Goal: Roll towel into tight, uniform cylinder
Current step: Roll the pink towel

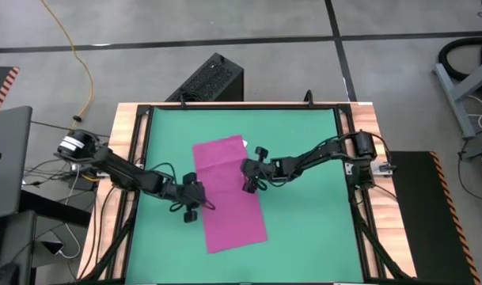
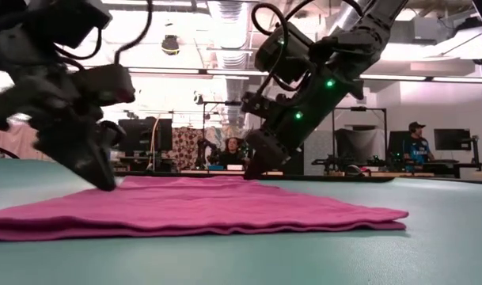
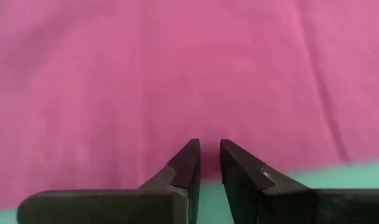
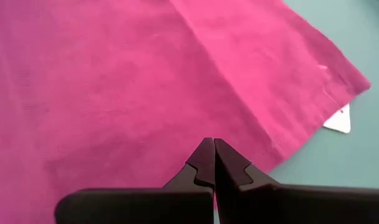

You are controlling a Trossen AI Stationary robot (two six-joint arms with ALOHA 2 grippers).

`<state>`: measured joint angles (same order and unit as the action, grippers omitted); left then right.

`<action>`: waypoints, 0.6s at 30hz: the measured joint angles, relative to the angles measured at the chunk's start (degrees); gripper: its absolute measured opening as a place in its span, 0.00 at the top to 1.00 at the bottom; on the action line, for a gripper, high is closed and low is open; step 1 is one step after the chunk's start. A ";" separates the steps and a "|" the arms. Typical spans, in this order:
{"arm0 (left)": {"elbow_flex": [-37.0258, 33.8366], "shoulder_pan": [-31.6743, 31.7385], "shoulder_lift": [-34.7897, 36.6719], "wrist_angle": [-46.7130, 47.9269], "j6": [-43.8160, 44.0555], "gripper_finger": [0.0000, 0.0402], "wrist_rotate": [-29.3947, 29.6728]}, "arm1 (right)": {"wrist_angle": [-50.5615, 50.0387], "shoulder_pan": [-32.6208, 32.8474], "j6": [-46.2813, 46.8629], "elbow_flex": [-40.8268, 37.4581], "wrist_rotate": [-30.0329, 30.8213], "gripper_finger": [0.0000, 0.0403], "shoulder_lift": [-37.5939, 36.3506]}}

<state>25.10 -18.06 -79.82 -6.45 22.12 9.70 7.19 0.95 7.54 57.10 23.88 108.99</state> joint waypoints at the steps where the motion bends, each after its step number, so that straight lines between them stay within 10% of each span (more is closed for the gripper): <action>1: 0.00 -0.07 0.67 1.43 -0.15 0.87 -0.68 | -0.44 0.00 0.73 0.00 0.03 0.96 0.00; 18: 0.02 -1.52 14.59 15.94 2.61 0.87 13.42 | 6.92 4.13 -2.75 0.02 3.30 0.94 0.00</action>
<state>25.12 -19.58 -65.23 9.49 24.72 23.12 14.11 5.08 4.80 57.12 27.18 108.99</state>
